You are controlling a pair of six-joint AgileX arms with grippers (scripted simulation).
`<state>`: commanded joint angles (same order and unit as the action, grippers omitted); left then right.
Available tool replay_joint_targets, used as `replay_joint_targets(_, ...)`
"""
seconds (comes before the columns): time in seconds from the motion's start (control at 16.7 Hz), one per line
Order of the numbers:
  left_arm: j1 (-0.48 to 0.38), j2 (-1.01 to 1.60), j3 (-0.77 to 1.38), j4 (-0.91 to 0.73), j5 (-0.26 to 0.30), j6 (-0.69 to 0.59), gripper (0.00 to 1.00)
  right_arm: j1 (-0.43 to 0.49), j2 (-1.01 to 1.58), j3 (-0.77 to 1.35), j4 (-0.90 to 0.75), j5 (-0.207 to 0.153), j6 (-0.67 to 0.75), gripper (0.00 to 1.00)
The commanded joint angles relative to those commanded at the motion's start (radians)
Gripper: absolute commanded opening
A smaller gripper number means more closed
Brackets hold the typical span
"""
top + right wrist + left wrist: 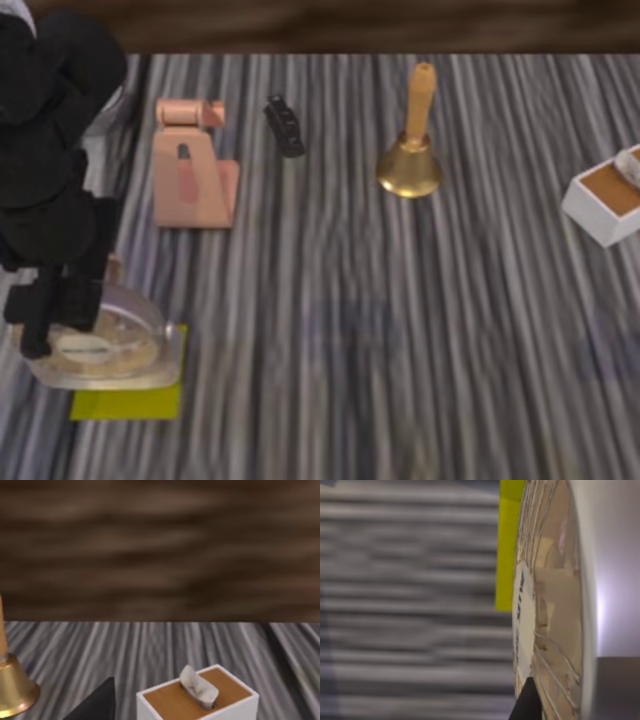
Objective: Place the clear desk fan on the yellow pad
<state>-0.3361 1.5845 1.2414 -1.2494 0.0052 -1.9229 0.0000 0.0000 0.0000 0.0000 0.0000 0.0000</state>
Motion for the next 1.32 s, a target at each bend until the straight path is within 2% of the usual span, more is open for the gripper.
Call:
replay_joint_targets(0.18, 0.000, 0.000, -0.001, 0.001, 0.000, 0.000, 0.00, 0.000, 0.000, 0.000, 0.000, 0.000, 0.000, 1.00)
replay_joint_targets(0.96, 0.000, 0.000, -0.001, 0.001, 0.000, 0.000, 0.98, 0.000, 0.000, 0.000, 0.000, 0.000, 0.000, 1.00)
replay_joint_targets(1.32, 0.000, 0.000, -0.001, 0.001, 0.000, 0.000, 1.00, 0.000, 0.000, 0.000, 0.000, 0.000, 0.000, 1.00)
